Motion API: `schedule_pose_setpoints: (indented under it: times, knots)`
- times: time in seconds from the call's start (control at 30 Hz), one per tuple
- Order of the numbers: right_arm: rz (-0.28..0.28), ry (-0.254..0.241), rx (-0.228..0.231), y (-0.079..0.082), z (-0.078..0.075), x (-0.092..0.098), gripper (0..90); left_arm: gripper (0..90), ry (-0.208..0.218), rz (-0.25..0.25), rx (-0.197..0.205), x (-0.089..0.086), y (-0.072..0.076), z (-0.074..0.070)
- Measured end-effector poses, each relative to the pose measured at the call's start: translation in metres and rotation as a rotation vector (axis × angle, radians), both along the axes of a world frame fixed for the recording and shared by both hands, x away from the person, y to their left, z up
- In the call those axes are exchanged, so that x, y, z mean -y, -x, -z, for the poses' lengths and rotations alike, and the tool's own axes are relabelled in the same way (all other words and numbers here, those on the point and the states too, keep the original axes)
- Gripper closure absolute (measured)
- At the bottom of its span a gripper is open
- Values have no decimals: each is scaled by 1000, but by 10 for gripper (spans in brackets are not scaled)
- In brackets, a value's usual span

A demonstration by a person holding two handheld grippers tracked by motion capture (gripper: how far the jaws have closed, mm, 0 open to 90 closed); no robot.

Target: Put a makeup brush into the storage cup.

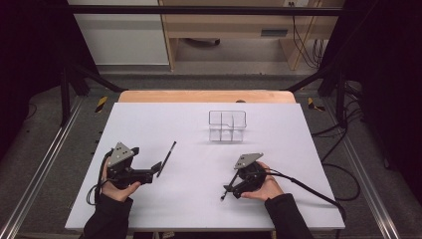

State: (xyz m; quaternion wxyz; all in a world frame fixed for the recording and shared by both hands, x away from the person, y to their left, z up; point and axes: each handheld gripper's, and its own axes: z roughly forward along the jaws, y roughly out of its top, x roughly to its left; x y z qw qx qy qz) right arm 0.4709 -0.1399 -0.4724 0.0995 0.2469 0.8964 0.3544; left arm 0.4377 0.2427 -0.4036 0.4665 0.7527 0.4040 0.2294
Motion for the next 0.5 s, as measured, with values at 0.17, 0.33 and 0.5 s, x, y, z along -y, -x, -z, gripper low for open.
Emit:
schedule_pose_setpoints:
  times: [0.17, 0.33, 0.5]
  knots:
    - [-10, 9, -15, -2, 4, -2, 120, 39, 2, 4, 3, 0, 0, -1]
    - [-15, 11, -22, -3, 5, -2, 129, 40, 2, 5, 0, 0, 0, 0]
    - [-13, 38, -23, -2, 8, -3, 142, 41, 1, 8, 2, 0, 0, -1]
